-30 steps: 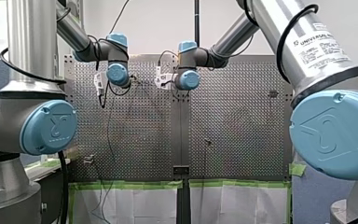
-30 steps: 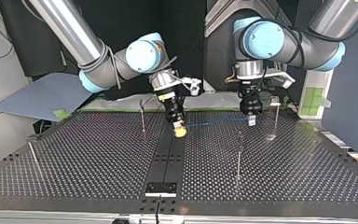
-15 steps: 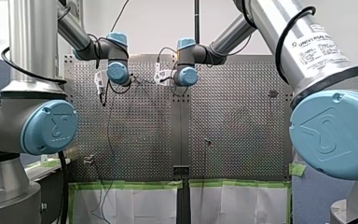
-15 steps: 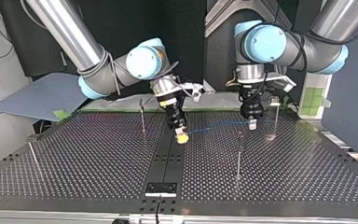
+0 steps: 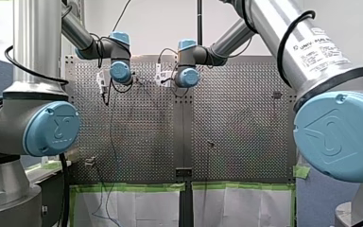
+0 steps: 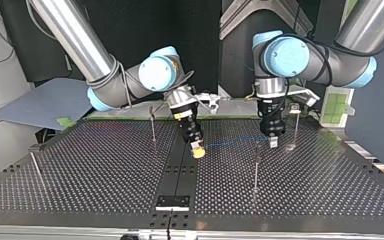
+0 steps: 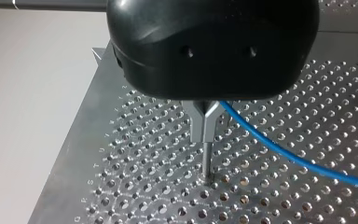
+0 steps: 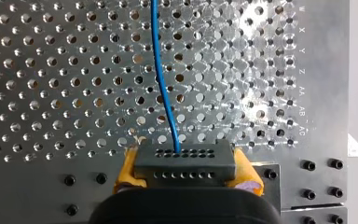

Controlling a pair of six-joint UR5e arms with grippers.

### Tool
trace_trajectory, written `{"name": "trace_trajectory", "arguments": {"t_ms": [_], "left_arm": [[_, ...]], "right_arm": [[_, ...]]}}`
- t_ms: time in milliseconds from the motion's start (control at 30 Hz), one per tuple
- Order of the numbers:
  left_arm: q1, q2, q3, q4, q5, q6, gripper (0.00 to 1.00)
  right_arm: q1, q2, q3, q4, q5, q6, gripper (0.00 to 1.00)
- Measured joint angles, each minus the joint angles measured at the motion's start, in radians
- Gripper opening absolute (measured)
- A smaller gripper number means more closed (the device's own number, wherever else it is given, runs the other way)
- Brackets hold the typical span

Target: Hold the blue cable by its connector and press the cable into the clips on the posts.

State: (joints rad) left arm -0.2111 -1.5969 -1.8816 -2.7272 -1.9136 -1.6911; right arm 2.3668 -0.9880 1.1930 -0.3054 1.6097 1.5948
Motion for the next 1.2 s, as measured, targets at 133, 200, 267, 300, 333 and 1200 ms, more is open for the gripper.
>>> {"name": "trace_trajectory", "arguments": {"t_ms": [133, 200, 267, 300, 333, 1200], "left_arm": [[0.006, -0.006, 0.001, -0.001, -0.002, -0.006, 0.0], [0.009, -0.009, 0.001, 0.0, -0.003, -0.008, 0.0], [0.011, -0.017, 0.001, 0.003, -0.003, -0.009, 0.0], [0.012, -0.021, 0.001, 0.004, -0.002, -0.009, 0.0], [0.013, -0.027, 0.001, 0.005, -0.001, -0.009, 0.0], [0.062, -0.077, 0.066, -0.019, 0.08, -0.041, 0.0]], "right_arm": [[0.001, 0.008, -0.015, 0.005, -0.001, 0.0, 0.0], [0.0, 0.011, -0.02, 0.007, -0.001, 0.0, 0.0], [-0.001, 0.013, -0.023, 0.008, -0.001, 0.001, 0.0], [-0.002, 0.014, -0.023, 0.009, -0.002, 0.001, 0.0], [-0.003, 0.014, -0.023, 0.009, -0.002, 0.001, 0.0], [-0.007, 0.025, -0.049, 0.012, -0.01, -0.001, 0.0]]}}
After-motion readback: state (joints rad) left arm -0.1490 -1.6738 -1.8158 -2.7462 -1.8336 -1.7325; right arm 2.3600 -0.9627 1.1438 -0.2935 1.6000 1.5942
